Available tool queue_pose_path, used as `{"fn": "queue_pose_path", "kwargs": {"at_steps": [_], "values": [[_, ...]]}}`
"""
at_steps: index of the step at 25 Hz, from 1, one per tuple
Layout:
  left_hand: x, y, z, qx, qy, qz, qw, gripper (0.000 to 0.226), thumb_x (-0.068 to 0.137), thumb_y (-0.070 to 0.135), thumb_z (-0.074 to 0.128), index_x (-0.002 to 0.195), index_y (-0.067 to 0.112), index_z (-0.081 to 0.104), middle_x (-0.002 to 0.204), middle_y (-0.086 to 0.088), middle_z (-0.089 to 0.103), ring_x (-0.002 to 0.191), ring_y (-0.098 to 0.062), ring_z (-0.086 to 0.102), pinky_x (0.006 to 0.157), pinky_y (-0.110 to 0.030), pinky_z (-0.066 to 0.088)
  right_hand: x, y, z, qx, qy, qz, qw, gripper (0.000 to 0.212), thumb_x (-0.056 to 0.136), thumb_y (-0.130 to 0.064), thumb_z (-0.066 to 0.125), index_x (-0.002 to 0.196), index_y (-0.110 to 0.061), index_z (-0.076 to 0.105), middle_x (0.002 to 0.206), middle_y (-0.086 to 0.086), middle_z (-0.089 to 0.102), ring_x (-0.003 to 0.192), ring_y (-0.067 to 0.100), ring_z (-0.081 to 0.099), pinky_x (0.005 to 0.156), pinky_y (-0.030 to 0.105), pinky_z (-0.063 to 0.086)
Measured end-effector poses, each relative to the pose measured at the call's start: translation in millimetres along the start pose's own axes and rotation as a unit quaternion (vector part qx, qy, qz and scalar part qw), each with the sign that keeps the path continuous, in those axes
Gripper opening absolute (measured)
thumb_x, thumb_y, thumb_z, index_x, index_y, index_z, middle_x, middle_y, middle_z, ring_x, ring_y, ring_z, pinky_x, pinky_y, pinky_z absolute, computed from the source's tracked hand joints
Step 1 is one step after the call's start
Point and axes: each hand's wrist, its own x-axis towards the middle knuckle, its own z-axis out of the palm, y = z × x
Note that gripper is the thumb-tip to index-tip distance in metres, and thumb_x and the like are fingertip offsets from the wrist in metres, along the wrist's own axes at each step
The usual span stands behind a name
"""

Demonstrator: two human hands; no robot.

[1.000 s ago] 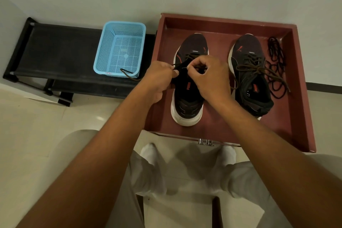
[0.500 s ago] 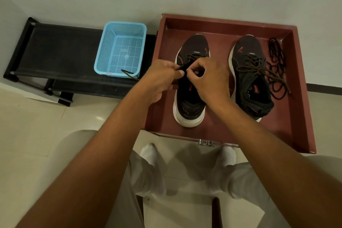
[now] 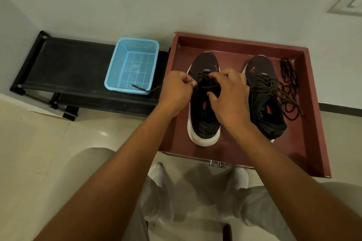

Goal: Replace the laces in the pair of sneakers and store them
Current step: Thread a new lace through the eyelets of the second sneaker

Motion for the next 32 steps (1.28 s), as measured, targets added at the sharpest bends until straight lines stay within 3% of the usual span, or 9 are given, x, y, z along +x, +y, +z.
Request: {"fn": "queue_pose_path", "kwargs": {"at_steps": [6, 9, 11, 14, 18, 22, 26, 29, 32], "values": [[7, 4, -17, 0.09, 0.079, 0.019, 0.993, 0.02, 0.094, 0.011, 0.062, 0.075, 0.013, 0.067, 0.07, -0.007, 0.069, 0.071, -0.026, 0.071, 0.075, -0.045, 0.062, -4, 5, 6, -0.027, 0.014, 0.078, 0.996, 0.059, 0.085, -0.039, 0.08, 0.136, -0.029, 0.052, 0.136, 0.0, 0.045, 0.129, 0.026, 0.041, 0.105, 0.046, 0.04], [15, 9, -45, 0.124, 0.186, 0.032, 0.974, 0.018, 0.093, 0.003, 0.055, 0.083, 0.009, 0.068, 0.081, -0.005, 0.069, 0.082, -0.026, 0.069, 0.077, -0.038, 0.057, -6, 4, 5, -0.019, 0.033, 0.091, 0.995, 0.055, 0.084, -0.037, 0.081, 0.13, -0.029, 0.051, 0.133, 0.001, 0.047, 0.126, 0.026, 0.043, 0.102, 0.045, 0.04], [15, 10, -59, 0.169, 0.214, 0.037, 0.961, 0.012, 0.094, 0.004, 0.058, 0.092, 0.006, 0.069, 0.09, -0.006, 0.068, 0.09, -0.026, 0.067, 0.077, -0.033, 0.048, -8, 4, 4, -0.003, 0.041, 0.083, 0.996, 0.049, 0.084, -0.035, 0.08, 0.123, -0.028, 0.052, 0.125, -0.002, 0.05, 0.12, 0.023, 0.047, 0.099, 0.043, 0.04], [4, 12, -52, 0.282, 0.188, 0.124, 0.933, 0.018, 0.089, 0.016, 0.073, 0.106, 0.014, 0.068, 0.112, -0.008, 0.063, 0.108, -0.028, 0.057, 0.087, -0.04, 0.045, -10, 4, 0, 0.041, 0.041, 0.072, 0.996, 0.038, 0.086, -0.029, 0.077, 0.114, -0.026, 0.052, 0.106, -0.012, 0.052, 0.107, 0.015, 0.054, 0.097, 0.039, 0.037], [-6, 13, -17, 0.396, 0.052, 0.234, 0.886, 0.022, 0.086, 0.019, 0.075, 0.105, 0.029, 0.077, 0.109, 0.0, 0.061, 0.114, -0.027, 0.049, 0.088, -0.043, 0.037, -11, 0, -3, 0.034, 0.07, 0.054, 0.995, 0.033, 0.084, -0.024, 0.074, 0.105, -0.028, 0.049, 0.093, -0.014, 0.049, 0.09, 0.01, 0.048, 0.089, 0.033, 0.034], [-1, 5, -10, 0.371, 0.05, 0.221, 0.901, 0.018, 0.089, 0.016, 0.072, 0.1, 0.028, 0.081, 0.103, 0.002, 0.07, 0.111, -0.027, 0.054, 0.087, -0.044, 0.041, -13, 1, -2, 0.038, 0.051, 0.055, 0.996, 0.033, 0.087, -0.021, 0.073, 0.105, -0.029, 0.047, 0.082, -0.012, 0.054, 0.075, 0.013, 0.057, 0.093, 0.036, 0.039], [6, 5, -25, 0.349, 0.104, 0.169, 0.916, 0.008, 0.085, 0.015, 0.074, 0.085, 0.022, 0.077, 0.093, -0.001, 0.071, 0.103, -0.028, 0.059, 0.087, -0.044, 0.045, -15, 4, -1, 0.044, 0.051, 0.068, 0.995, 0.035, 0.087, -0.02, 0.074, 0.108, -0.029, 0.048, 0.08, -0.014, 0.052, 0.079, 0.013, 0.058, 0.091, 0.034, 0.037], [11, -2, -51, 0.35, 0.177, 0.115, 0.913, 0.009, 0.088, 0.01, 0.069, 0.089, 0.016, 0.076, 0.095, -0.006, 0.071, 0.103, -0.031, 0.061, 0.093, -0.05, 0.046, -16, 4, 0, 0.047, 0.06, 0.074, 0.994, 0.035, 0.087, -0.021, 0.075, 0.109, -0.028, 0.05, 0.088, -0.014, 0.055, 0.087, 0.013, 0.058, 0.09, 0.032, 0.034], [8, -1, -58, 0.395, 0.193, 0.075, 0.895, 0.016, 0.09, 0.009, 0.071, 0.104, 0.014, 0.077, 0.109, -0.01, 0.067, 0.114, -0.033, 0.053, 0.097, -0.05, 0.038, -15, 4, 2, 0.058, 0.065, 0.073, 0.994, 0.035, 0.086, -0.022, 0.075, 0.108, -0.029, 0.049, 0.09, -0.013, 0.056, 0.091, 0.013, 0.058, 0.092, 0.034, 0.037]]}}
